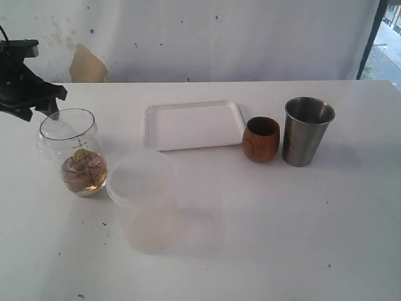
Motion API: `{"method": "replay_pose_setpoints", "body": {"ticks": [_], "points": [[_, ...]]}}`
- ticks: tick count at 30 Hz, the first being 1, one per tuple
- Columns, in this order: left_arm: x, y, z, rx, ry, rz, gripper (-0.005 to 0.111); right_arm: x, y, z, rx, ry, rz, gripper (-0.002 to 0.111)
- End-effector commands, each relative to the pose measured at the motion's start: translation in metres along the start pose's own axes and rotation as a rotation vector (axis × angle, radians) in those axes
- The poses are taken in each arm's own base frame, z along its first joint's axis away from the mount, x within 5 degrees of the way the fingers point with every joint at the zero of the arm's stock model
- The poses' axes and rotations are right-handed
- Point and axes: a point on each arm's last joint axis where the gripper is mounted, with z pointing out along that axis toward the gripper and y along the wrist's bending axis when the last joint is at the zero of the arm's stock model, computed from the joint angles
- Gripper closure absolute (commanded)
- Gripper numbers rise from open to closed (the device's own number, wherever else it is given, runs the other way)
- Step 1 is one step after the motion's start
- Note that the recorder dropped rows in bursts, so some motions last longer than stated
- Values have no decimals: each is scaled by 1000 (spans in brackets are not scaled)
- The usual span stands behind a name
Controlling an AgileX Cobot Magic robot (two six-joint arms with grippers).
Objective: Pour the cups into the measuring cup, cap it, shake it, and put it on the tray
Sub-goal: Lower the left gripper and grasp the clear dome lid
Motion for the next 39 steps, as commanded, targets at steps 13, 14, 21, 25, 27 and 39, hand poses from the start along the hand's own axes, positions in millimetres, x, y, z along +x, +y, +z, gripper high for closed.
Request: {"method": "replay_pose_setpoints", "body": {"ticks": [13, 14, 21, 25, 27, 39], "points": [[-5, -6, 19, 11, -42, 5, 50, 1, 0, 0, -5, -3, 0, 108], [-5, -6, 19, 11, -42, 4, 51, 1, 0, 0, -5, -3, 0, 108], [-3, -4, 20, -6, -16, 14, 54, 1, 0, 0, -5, -3, 0, 108], [-3, -4, 20, -6, -16, 7, 54, 1, 0, 0, -5, -3, 0, 108], [-3, -4, 20, -6, -16, 5, 54, 1, 0, 0, -5, -3, 0, 108], [1, -3, 24, -8, -17, -7, 54, 1, 0, 0, -5, -3, 0, 108]]}}
